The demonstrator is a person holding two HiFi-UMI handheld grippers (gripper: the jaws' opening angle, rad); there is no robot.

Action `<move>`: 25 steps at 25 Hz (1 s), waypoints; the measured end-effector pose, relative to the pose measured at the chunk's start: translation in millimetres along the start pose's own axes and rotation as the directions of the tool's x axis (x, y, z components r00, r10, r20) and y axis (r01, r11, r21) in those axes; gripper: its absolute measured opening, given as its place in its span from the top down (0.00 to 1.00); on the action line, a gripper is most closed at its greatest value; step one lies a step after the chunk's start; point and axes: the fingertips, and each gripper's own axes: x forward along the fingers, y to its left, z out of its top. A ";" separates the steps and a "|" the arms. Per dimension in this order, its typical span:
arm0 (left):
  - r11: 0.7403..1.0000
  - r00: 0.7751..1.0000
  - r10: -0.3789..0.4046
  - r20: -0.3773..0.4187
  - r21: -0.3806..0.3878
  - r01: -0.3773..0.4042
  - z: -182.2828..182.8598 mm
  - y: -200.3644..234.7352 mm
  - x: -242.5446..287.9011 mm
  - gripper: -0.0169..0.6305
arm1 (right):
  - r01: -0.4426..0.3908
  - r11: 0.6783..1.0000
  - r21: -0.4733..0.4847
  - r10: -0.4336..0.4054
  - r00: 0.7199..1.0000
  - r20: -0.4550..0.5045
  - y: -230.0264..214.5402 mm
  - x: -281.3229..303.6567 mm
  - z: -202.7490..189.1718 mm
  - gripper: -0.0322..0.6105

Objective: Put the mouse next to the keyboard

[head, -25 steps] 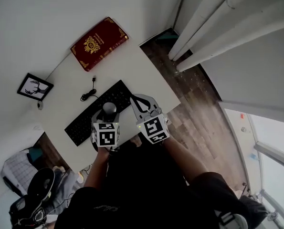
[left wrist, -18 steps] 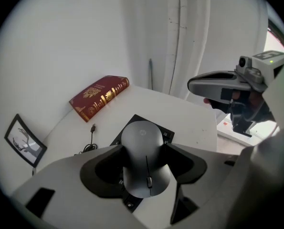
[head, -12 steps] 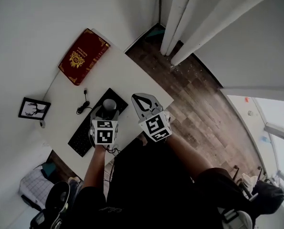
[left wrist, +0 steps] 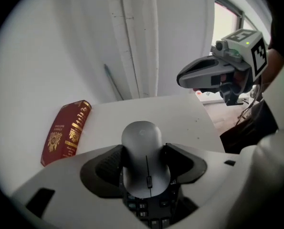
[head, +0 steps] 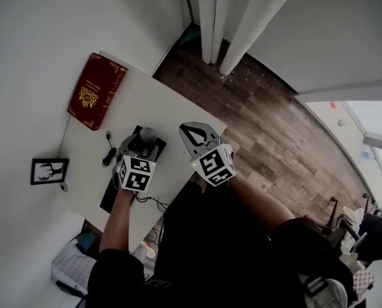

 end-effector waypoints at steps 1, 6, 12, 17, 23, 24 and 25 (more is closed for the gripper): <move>0.999 1.000 -0.006 0.001 0.036 0.006 2.5 0.2 1.6 0.54 | 0.003 1.000 0.001 -0.003 1.000 0.000 -0.9 -1.1 -0.7 0.92; 0.976 0.999 -0.036 0.000 0.214 0.035 10.5 -3.4 9.8 0.54 | 0.012 1.000 0.004 -0.012 1.000 -0.003 -4.4 -6.4 -5.3 0.92; 0.863 0.998 -0.052 -0.037 0.500 0.064 19.6 -4.8 20.8 0.54 | 0.032 0.999 0.010 -0.032 0.999 -0.002 -13.1 -13.9 -7.3 0.92; 0.680 0.996 -0.055 -0.070 0.728 0.089 27.6 -12.7 34.6 0.54 | 0.062 0.998 0.023 -0.062 0.998 -0.005 -24.2 -20.4 -10.5 0.92; 0.425 0.988 -0.075 -0.132 0.893 0.151 26.9 -24.5 52.4 0.54 | 0.108 0.993 0.048 -0.108 0.994 0.006 -42.4 -26.7 -11.6 0.92; 0.394 0.988 -0.078 -0.136 0.906 0.156 28.2 -26.2 54.1 0.54 | 0.114 0.992 0.053 -0.114 0.993 0.007 -45.1 -27.9 -12.3 0.92; 0.366 0.987 -0.081 -0.137 0.917 0.158 29.6 -27.7 55.8 0.54 | 0.117 0.991 0.058 -0.118 0.993 0.009 -46.9 -28.6 -12.9 0.92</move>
